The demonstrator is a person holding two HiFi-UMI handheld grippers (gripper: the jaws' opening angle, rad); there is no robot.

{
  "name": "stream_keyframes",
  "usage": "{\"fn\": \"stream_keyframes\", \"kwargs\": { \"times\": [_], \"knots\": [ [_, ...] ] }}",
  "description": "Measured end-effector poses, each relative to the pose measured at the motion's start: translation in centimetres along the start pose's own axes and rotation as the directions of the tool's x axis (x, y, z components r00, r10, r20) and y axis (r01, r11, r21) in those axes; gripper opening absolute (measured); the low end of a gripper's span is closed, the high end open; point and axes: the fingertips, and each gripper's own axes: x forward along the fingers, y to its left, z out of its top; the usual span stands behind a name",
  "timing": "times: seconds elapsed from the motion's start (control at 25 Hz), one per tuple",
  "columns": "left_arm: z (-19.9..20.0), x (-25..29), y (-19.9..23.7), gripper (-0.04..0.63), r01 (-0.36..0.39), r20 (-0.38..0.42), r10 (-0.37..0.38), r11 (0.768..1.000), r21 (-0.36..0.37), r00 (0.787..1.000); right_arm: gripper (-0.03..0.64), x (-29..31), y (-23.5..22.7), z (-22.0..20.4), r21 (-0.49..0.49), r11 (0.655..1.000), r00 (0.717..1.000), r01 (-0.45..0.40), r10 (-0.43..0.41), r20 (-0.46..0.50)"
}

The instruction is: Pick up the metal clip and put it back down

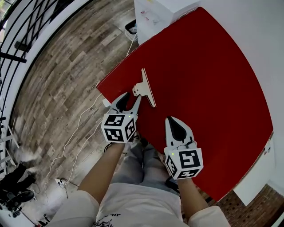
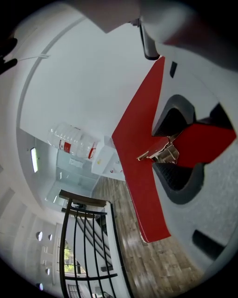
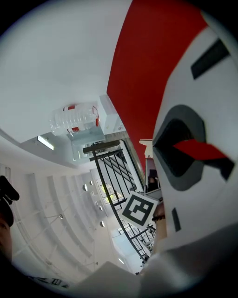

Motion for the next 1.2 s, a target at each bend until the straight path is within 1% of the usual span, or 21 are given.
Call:
{"fn": "stream_keyframes", "kwargs": {
  "times": [0.12,0.24,0.28,0.48,0.52,0.6,0.68,0.84,0.88,0.92,1.04,1.2],
  "knots": [
    [-0.7,1.4,0.3,0.173,0.006,-0.018,-0.006,0.999,-0.048,1.0,0.006,0.1,-0.4,-0.8,0.011,1.0,1.0,0.005,-0.005,-0.01],
    [-1.2,2.5,0.4,0.175,0.021,-0.022,-0.023,0.992,-0.125,0.999,0.006,0.3,-1.0,-1.3,0.019,1.0,1.0,0.01,-0.01,-0.018],
    [-1.3,2.8,0.5,0.175,0.02,-0.022,-0.024,0.99,-0.14,0.999,0.006,0.3,-1.2,-1.5,0.02,1.0,1.0,0.012,-0.012,-0.02],
    [-1.5,3.9,0.5,0.172,0.022,-0.031,-0.028,0.984,-0.179,0.999,0.006,0.4,-1.7,-2.0,0.027,0.999,1.0,0.018,-0.017,-0.025],
    [-1.4,4.0,0.4,0.161,0.024,-0.032,-0.03,0.981,-0.191,0.999,0.006,0.4,-1.8,-2.1,0.027,0.999,1.0,0.018,-0.017,-0.026],
    [-1.3,4.0,0.2,0.088,0.029,-0.032,-0.037,0.977,-0.211,0.999,0.006,0.3,-1.8,-2.3,0.028,0.999,0.999,0.018,-0.018,-0.029],
    [-1.1,4.1,0.0,0.066,0.044,-0.026,-0.051,0.971,-0.236,0.998,0.006,0.2,-1.8,-2.4,0.031,0.999,0.999,0.018,-0.017,-0.029],
    [0.0,3.9,-0.9,0.017,0.091,0.012,-0.092,0.945,-0.314,0.996,0.006,0.1,-1.9,-2.3,0.033,0.999,0.999,0.016,-0.015,-0.028],
    [0.3,3.8,-1.2,0.009,0.101,0.02,-0.099,0.944,-0.313,0.995,0.006,0.1,-2.0,-2.3,0.033,0.999,0.999,0.017,-0.016,-0.028],
    [0.6,3.8,-1.5,0.006,0.106,0.025,-0.103,0.95,-0.294,0.994,0.006,0.1,-2.1,-2.3,0.033,0.999,0.999,0.018,-0.017,-0.027],
    [1.5,3.1,-2.3,0.006,0.107,0.038,-0.102,0.974,-0.2,0.994,0.006,-0.1,-2.1,-2.3,0.033,0.999,1.0,0.019,-0.019,-0.019],
    [3.2,1.1,-3.1,0.006,0.091,0.067,-0.084,0.991,-0.099,0.994,0.006,-1.3,-1.8,-1.5,0.018,1.0,1.0,0.017,-0.017,-0.004]
  ]
}}
